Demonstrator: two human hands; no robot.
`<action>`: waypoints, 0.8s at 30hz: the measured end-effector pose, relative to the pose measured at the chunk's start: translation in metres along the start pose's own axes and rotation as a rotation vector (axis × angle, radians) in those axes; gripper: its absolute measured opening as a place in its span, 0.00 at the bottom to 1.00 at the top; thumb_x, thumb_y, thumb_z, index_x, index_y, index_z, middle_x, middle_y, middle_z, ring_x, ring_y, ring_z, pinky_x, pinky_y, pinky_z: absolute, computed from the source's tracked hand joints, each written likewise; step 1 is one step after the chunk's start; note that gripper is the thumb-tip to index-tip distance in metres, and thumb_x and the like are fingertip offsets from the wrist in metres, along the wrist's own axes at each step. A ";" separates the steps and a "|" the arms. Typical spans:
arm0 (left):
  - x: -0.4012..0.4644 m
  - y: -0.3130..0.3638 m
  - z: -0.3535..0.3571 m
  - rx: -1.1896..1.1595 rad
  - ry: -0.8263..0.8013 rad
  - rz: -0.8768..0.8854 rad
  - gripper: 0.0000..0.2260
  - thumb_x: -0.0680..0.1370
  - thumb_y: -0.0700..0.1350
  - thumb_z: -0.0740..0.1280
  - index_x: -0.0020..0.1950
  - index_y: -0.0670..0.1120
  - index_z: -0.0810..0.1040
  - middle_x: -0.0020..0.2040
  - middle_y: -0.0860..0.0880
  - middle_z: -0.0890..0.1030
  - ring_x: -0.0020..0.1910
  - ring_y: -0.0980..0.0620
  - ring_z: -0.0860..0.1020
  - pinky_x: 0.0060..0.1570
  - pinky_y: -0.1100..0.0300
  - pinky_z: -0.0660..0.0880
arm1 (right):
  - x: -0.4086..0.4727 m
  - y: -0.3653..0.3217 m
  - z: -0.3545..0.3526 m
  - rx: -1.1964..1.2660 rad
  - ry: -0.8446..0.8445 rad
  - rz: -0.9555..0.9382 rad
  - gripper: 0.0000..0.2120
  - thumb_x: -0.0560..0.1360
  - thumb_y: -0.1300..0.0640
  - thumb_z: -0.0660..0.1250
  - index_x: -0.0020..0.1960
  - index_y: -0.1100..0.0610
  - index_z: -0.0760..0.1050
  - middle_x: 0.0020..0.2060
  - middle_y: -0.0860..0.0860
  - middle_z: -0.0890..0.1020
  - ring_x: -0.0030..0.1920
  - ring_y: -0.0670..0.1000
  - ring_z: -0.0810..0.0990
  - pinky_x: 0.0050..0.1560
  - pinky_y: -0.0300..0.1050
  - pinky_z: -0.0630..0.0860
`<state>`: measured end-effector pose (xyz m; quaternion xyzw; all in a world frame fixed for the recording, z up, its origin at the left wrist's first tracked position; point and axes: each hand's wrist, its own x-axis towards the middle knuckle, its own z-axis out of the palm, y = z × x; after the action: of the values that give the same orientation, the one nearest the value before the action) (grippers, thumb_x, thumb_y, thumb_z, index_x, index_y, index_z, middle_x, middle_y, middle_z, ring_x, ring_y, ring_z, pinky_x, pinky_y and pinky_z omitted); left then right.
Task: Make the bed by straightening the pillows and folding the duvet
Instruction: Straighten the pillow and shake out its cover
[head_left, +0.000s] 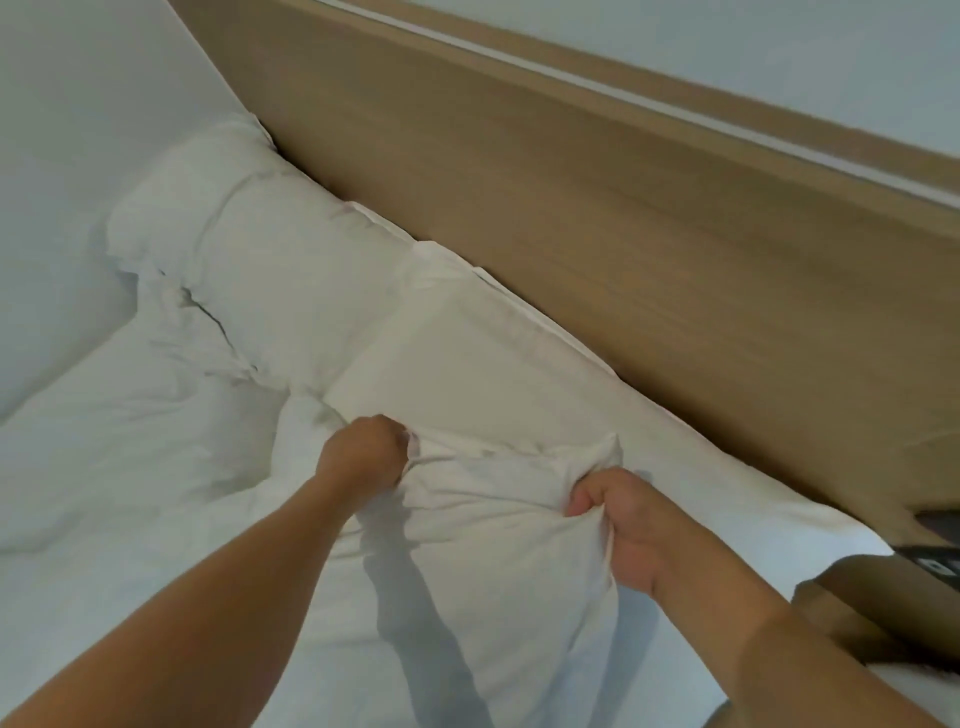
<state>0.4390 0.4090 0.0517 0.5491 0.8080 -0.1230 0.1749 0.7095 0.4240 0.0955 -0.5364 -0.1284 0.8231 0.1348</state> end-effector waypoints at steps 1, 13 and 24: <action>0.003 0.000 -0.030 -0.062 0.109 -0.067 0.12 0.79 0.43 0.57 0.45 0.42 0.79 0.48 0.40 0.82 0.48 0.39 0.79 0.47 0.55 0.74 | -0.014 -0.016 0.017 -0.009 -0.061 -0.051 0.23 0.47 0.68 0.62 0.43 0.65 0.74 0.41 0.58 0.76 0.40 0.59 0.76 0.44 0.49 0.74; 0.062 0.062 -0.129 -0.136 0.539 -0.017 0.15 0.74 0.43 0.60 0.60 0.47 0.69 0.62 0.44 0.70 0.61 0.40 0.69 0.61 0.47 0.64 | 0.064 -0.117 -0.015 -0.154 0.503 -0.490 0.21 0.72 0.62 0.70 0.64 0.56 0.74 0.57 0.58 0.81 0.49 0.56 0.81 0.49 0.54 0.80; -0.153 0.103 0.103 -0.167 -0.068 -0.017 0.40 0.56 0.58 0.73 0.64 0.50 0.66 0.50 0.45 0.74 0.43 0.43 0.73 0.27 0.51 0.71 | 0.096 -0.014 0.000 -0.165 0.315 -0.014 0.44 0.54 0.33 0.79 0.64 0.52 0.70 0.59 0.51 0.78 0.58 0.59 0.78 0.57 0.58 0.74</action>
<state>0.6017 0.2772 0.0215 0.5212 0.8137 -0.0753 0.2461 0.6733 0.4716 0.0187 -0.6669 -0.1766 0.7148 0.1148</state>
